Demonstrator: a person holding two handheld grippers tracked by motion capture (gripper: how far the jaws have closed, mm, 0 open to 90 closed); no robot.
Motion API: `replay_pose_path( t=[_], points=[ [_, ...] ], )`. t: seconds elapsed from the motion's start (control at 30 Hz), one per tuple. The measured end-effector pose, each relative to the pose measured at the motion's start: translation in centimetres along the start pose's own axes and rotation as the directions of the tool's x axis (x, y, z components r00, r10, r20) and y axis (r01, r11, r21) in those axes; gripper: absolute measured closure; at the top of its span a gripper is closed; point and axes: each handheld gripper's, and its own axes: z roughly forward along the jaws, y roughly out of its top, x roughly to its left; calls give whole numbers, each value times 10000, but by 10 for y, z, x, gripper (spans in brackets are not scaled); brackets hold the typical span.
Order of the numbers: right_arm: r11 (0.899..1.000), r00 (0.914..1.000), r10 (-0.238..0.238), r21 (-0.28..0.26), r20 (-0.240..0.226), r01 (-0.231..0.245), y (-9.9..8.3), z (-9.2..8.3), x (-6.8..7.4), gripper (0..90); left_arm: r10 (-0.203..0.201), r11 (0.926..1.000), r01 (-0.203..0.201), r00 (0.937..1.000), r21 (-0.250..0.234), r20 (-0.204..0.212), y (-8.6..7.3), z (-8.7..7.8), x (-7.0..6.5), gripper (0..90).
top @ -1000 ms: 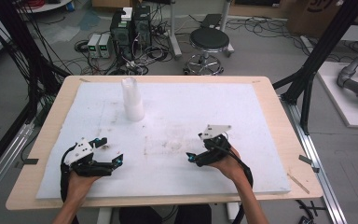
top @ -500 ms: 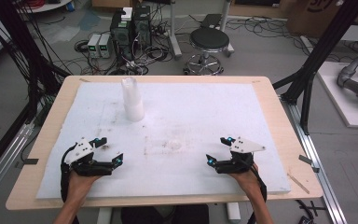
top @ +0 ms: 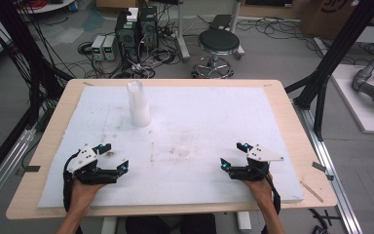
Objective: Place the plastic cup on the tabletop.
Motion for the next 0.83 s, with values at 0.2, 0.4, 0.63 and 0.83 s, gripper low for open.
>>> replay_pose_path(
  t=[0.2, 0.4, 0.63, 0.83],
  points=[
    [9999, 9999, 155, -54, 63, -154, -1, -1, -1, 148, -39, 10000, 39, 10000, 60, -18, 0, 1, 0, 65],
    [9999, 9998, 99, 45, 199, -100, -1, -1, 0, 149, -41, 10000, 41, 9999, 53, -96, 0, 1, 0, 65],
    [9993, 9989, 258, 267, 385, -268, -1, 1, 0, 148, -14, 10000, 14, 9999, -17, -114, 0, 0, 0, 65],
    [9977, 9988, 254, 625, 416, -280, 0, 4, -1, 150, -219, 9998, 219, 9998, 0, -18, 0, 1, 2, 65]
  ],
)
